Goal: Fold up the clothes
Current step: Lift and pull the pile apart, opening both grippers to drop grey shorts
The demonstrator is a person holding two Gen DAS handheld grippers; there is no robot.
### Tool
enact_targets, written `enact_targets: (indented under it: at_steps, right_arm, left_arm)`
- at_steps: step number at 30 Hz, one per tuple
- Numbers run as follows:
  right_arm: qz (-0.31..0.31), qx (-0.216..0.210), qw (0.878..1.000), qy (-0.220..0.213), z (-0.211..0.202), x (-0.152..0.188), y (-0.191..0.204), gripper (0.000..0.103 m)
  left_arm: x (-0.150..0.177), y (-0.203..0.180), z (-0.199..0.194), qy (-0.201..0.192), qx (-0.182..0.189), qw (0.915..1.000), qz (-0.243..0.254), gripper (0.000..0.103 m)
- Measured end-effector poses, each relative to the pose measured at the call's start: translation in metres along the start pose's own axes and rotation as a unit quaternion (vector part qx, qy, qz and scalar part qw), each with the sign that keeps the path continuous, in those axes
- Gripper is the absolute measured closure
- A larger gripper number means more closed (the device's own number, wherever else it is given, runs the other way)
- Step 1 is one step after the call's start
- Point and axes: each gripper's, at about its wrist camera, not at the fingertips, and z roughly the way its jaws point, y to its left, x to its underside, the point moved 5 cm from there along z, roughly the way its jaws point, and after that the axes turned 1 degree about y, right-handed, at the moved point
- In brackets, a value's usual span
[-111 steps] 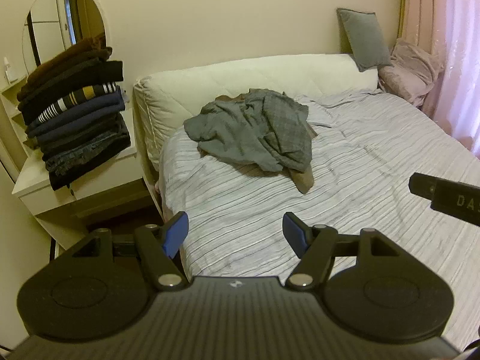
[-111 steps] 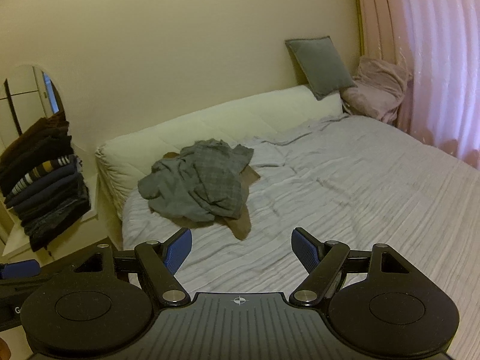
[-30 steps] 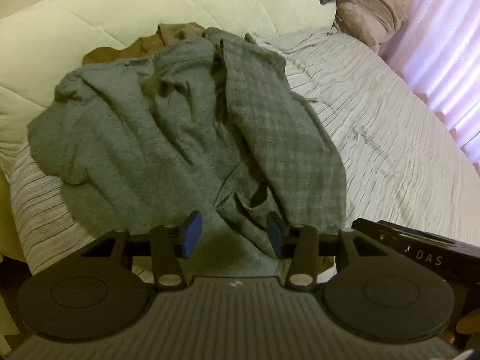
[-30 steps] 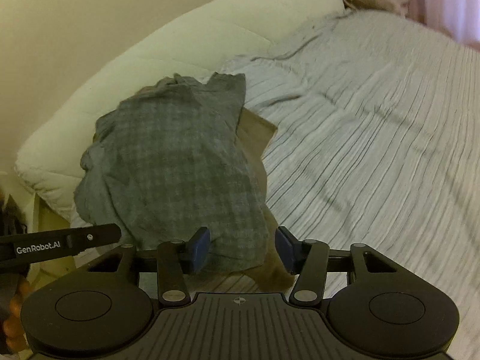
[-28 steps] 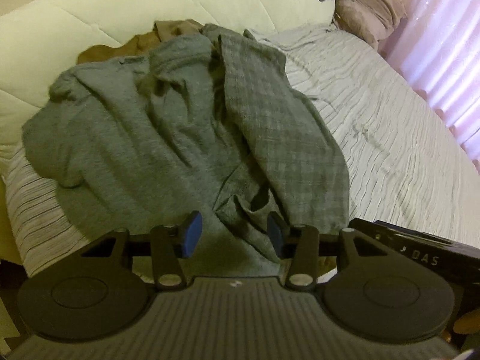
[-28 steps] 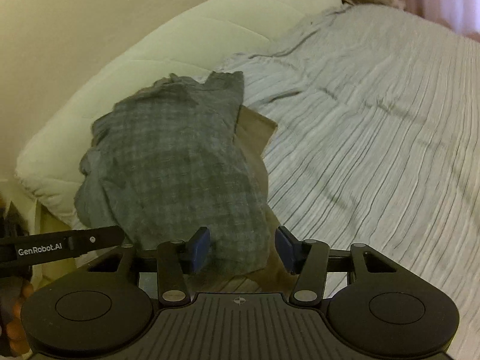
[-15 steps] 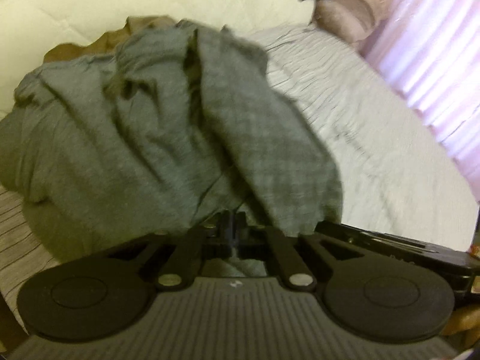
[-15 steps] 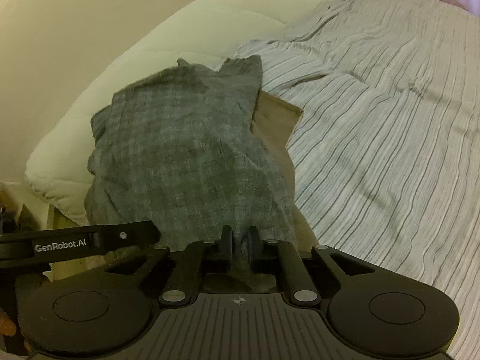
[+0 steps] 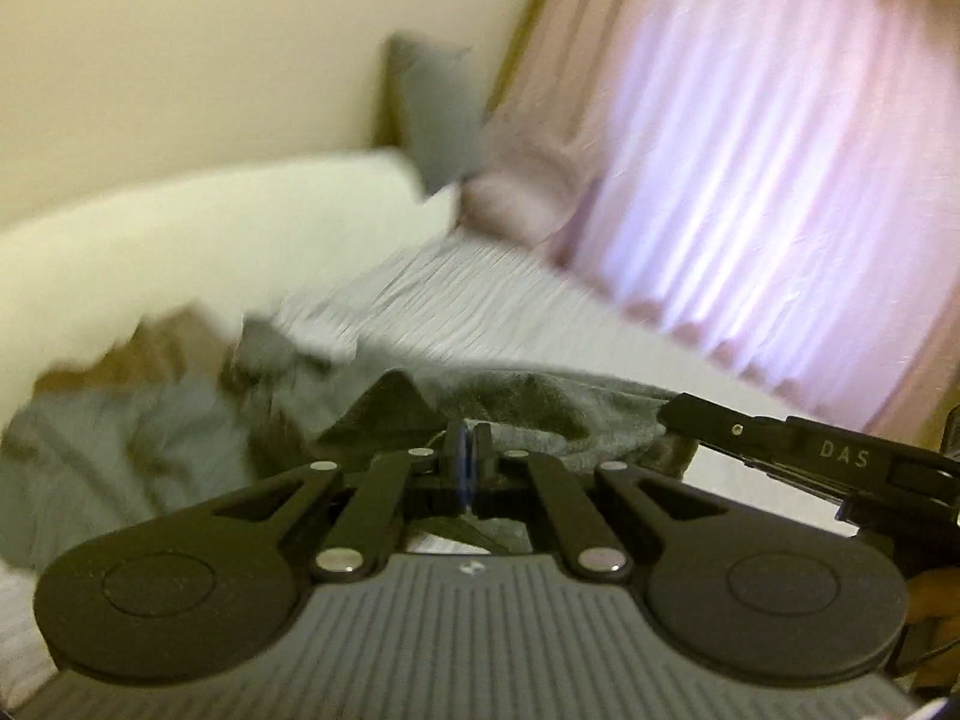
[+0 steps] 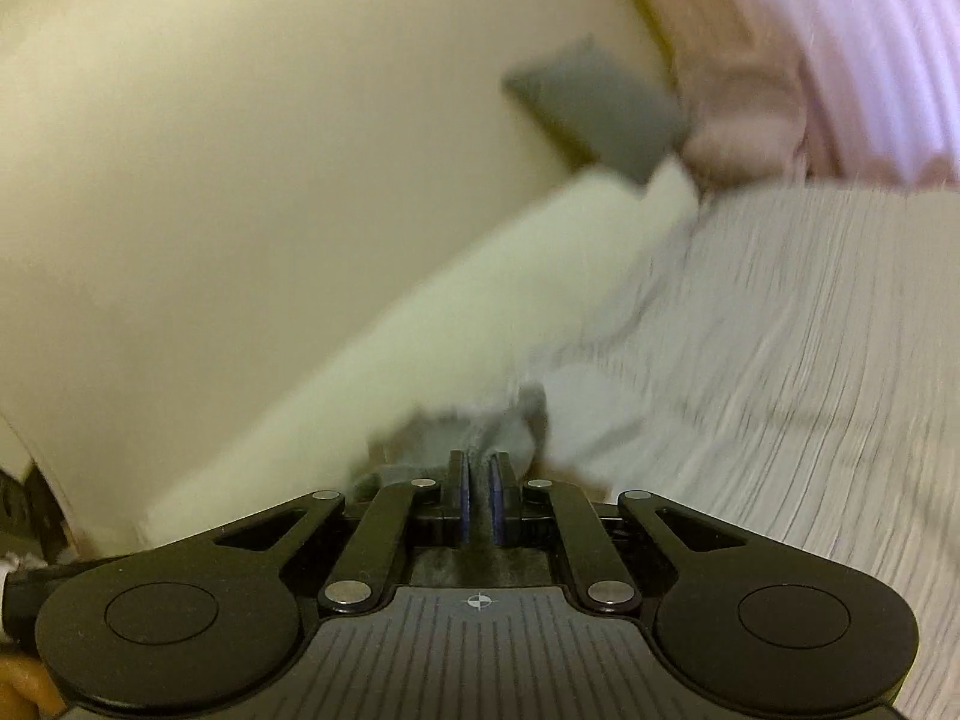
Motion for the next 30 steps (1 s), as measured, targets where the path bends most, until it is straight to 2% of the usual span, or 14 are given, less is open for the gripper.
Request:
enact_targets:
  at_steps: [2, 7, 10, 12, 15, 19, 20, 22, 23, 25, 26, 28, 30]
  right_arm:
    - [-0.003, 0.007, 0.999, -0.041, -0.036, -0.017, 0.003, 0.098]
    - [-0.005, 0.052, 0.988, -0.144, -0.146, -0.049, -0.001, 0.101]
    - [-0.007, 0.090, 0.976, -0.199, -0.222, -0.058, -0.003, 0.103]
    - [-0.020, 0.117, 0.963, -0.242, -0.279, -0.062, -0.001, 0.103]
    - [-0.041, 0.158, 0.953, -0.256, -0.350, -0.063, 0.000, 0.103]
    - [-0.002, 0.212, 0.956, -0.203, -0.413, -0.041, -0.022, 0.103]
    - [0.013, 0.226, 0.957, -0.183, -0.426, -0.030, -0.030, 0.097]
    - [0.038, 0.253, 0.957, -0.140, -0.446, -0.002, -0.047, 0.057]
    - [0.050, 0.265, 0.955, -0.121, -0.456, 0.016, -0.055, 0.022]
    - [0.053, 0.275, 0.957, -0.082, -0.474, 0.056, -0.064, 0.022]
    - [0.061, 0.293, 0.953, -0.048, -0.479, 0.076, -0.071, 0.022]
    - [0.074, 0.313, 0.947, 0.014, -0.487, 0.114, -0.086, 0.022]
    - [0.090, 0.315, 0.943, 0.063, -0.490, 0.150, -0.095, 0.022]
  left_arm:
    - [-0.017, -0.034, -0.011, -0.020, 0.031, 0.9992, 0.018, 0.103]
    - [-0.022, -0.124, -0.041, -0.047, 0.115, 0.9910, 0.049, 0.103]
    - [-0.011, -0.186, -0.059, -0.047, 0.171, 0.9820, 0.065, 0.103]
    - [0.001, -0.223, -0.067, -0.042, 0.209, 0.9742, 0.074, 0.103]
    - [0.027, -0.279, -0.075, -0.018, 0.254, 0.9629, 0.090, 0.103]
    - [0.076, -0.324, -0.077, 0.042, 0.225, 0.9679, 0.103, 0.101]
    - [0.090, -0.328, -0.079, 0.060, 0.214, 0.9698, 0.100, 0.099]
    - [0.121, -0.334, -0.082, 0.098, 0.188, 0.9726, 0.096, 0.090]
    - [0.138, -0.331, -0.083, 0.116, 0.170, 0.9740, 0.094, 0.088]
    - [0.173, -0.324, -0.094, 0.156, 0.132, 0.9751, 0.086, 0.087]
    - [0.190, -0.317, -0.095, 0.175, 0.116, 0.9745, 0.079, 0.087]
    - [0.223, -0.303, -0.096, 0.212, 0.083, 0.9715, 0.065, 0.087]
    - [0.246, -0.298, -0.105, 0.238, 0.053, 0.9674, 0.067, 0.087]
